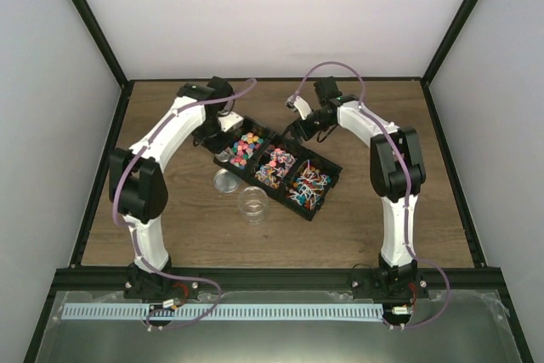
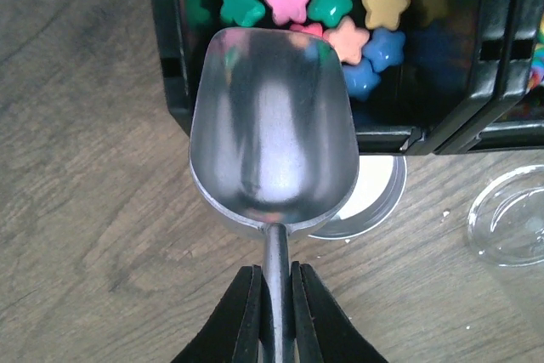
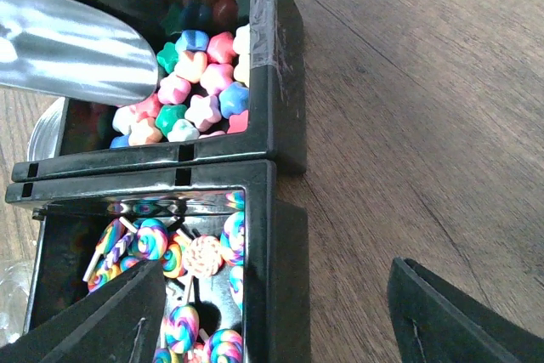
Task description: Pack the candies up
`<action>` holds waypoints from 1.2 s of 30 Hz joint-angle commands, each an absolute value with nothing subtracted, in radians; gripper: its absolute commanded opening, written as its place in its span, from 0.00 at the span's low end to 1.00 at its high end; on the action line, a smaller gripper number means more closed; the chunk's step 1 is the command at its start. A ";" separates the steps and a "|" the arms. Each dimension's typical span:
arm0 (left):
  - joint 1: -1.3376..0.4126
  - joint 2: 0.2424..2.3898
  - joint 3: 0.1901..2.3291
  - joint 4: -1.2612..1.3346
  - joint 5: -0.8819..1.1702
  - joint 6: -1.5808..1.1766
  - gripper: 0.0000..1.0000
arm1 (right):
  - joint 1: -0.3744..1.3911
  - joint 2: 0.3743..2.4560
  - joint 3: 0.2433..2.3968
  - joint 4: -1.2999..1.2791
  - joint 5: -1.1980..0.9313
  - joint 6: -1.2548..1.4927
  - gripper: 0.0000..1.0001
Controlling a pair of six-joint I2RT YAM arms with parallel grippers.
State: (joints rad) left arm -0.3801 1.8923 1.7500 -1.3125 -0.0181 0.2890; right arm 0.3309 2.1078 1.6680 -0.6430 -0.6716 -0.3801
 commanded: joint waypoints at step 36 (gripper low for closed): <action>-0.404 1.789 1.256 -0.626 0.154 0.279 0.04 | 0.351 2.165 1.683 -0.648 -0.693 -0.463 0.36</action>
State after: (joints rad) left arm -0.3988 1.7855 1.3323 -0.7216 0.1036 0.2771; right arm 0.3447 2.1555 1.6684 -0.6456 -0.6807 -0.4389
